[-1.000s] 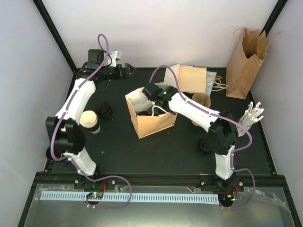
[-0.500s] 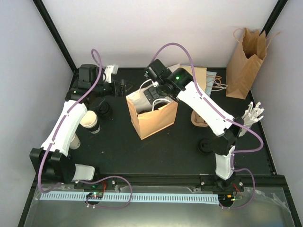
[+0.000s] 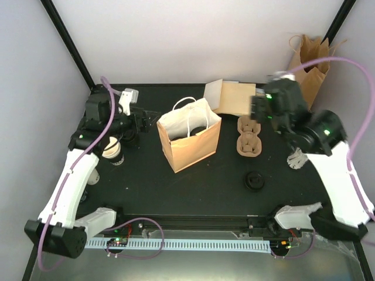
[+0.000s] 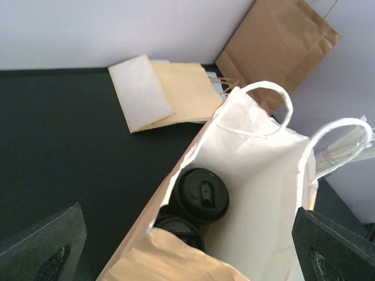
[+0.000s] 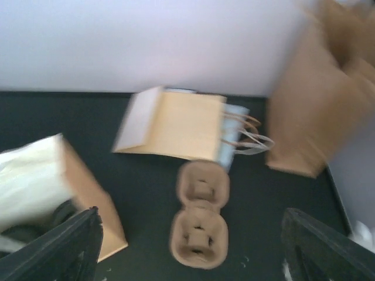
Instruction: Pack the takeout coffee
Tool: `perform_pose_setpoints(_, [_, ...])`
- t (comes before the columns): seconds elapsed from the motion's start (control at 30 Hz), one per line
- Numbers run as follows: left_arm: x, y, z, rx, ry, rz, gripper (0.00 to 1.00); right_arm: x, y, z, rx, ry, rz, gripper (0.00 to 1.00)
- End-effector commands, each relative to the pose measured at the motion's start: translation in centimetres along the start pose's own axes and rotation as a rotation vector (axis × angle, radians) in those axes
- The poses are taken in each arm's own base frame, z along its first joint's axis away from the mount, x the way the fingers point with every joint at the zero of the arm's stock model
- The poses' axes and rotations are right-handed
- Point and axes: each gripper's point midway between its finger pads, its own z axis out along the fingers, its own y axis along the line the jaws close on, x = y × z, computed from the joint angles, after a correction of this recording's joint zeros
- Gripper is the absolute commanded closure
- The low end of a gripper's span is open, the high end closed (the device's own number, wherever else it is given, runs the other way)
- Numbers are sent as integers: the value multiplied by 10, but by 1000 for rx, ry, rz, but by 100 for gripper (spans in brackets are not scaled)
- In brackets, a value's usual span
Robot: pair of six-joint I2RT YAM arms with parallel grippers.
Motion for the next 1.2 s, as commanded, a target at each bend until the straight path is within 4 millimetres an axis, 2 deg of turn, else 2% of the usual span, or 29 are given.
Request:
perform_pose_setpoints(0.0, [2, -5, -23, -53, -71, 13, 1, 58, -87, 4, 285, 131, 220, 21])
perform_pose_setpoints(0.07, [8, -10, -30, -45, -92, 23, 1, 88, -113, 1, 374, 188, 280, 24])
perform_pose_setpoints(0.17, [21, -15, -38, -26, -105, 38, 1, 121, -131, 3, 431, 266, 356, 33])
perform_pose_setpoints(0.3, [39, -19, -44, -1, -98, 52, 1, 142, -148, 14, 517, 330, 378, 48])
perform_pose_setpoints(0.47, [51, -18, -45, 3, -97, 79, 1, 171, -176, 32, 705, 438, 354, 47])
perform_pose_setpoints(0.57, [52, -17, -44, 0, -96, 90, 1, 173, -188, 44, 747, 431, 364, 48])
perform_pose_setpoints(0.73, [53, -18, -43, 10, -95, 90, 1, 159, -206, 64, 810, 427, 350, 47])
perform_pose_setpoints(0.93, [52, -19, -41, 11, -90, 94, 1, 148, -214, 92, 795, 442, 367, 47])
perform_pose_setpoints(1.17, [53, -17, -40, 3, -86, 96, 1, 162, -233, 110, 796, 501, 390, 47])
